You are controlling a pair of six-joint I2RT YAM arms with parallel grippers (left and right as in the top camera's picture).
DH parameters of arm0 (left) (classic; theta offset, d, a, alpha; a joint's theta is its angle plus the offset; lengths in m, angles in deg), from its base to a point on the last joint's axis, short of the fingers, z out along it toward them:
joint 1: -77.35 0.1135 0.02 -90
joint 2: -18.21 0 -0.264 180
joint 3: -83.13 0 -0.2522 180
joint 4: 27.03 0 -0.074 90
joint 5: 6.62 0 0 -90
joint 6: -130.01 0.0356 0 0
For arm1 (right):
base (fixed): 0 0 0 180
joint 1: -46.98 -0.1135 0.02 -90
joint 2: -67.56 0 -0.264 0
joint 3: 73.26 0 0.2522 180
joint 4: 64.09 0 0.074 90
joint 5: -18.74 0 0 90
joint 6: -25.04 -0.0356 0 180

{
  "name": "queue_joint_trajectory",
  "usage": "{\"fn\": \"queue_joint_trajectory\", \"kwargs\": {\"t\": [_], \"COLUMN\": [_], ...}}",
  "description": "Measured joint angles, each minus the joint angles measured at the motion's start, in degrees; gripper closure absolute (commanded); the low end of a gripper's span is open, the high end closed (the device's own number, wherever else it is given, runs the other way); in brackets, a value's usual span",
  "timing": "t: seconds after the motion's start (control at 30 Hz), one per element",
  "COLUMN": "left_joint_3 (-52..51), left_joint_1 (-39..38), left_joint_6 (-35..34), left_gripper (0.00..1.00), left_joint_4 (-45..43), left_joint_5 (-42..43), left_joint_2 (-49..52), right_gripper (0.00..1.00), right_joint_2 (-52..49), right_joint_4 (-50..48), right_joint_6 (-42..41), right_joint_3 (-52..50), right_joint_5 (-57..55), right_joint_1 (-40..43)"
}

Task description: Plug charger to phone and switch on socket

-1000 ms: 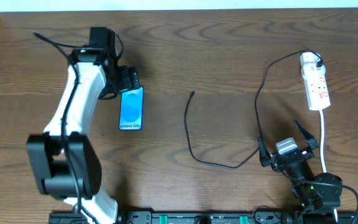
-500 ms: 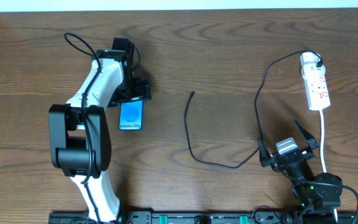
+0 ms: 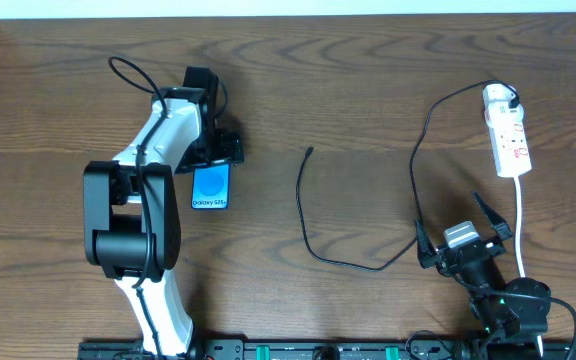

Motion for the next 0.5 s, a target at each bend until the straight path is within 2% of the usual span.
{"fn": "queue_joint_trajectory", "kwargs": {"t": [0.5], "left_joint_3": [-0.66], "left_joint_1": [0.0], "left_joint_6": [1.46], "left_gripper": [0.02], "left_joint_4": [-1.49], "left_joint_5": [0.0], "left_joint_2": [0.2], "right_gripper": [0.01], "right_joint_2": [0.0], "right_joint_4": [0.0], "right_joint_6": [0.0], "right_joint_3": [0.0], "right_joint_5": [0.0], "right_joint_1": [0.0]}}
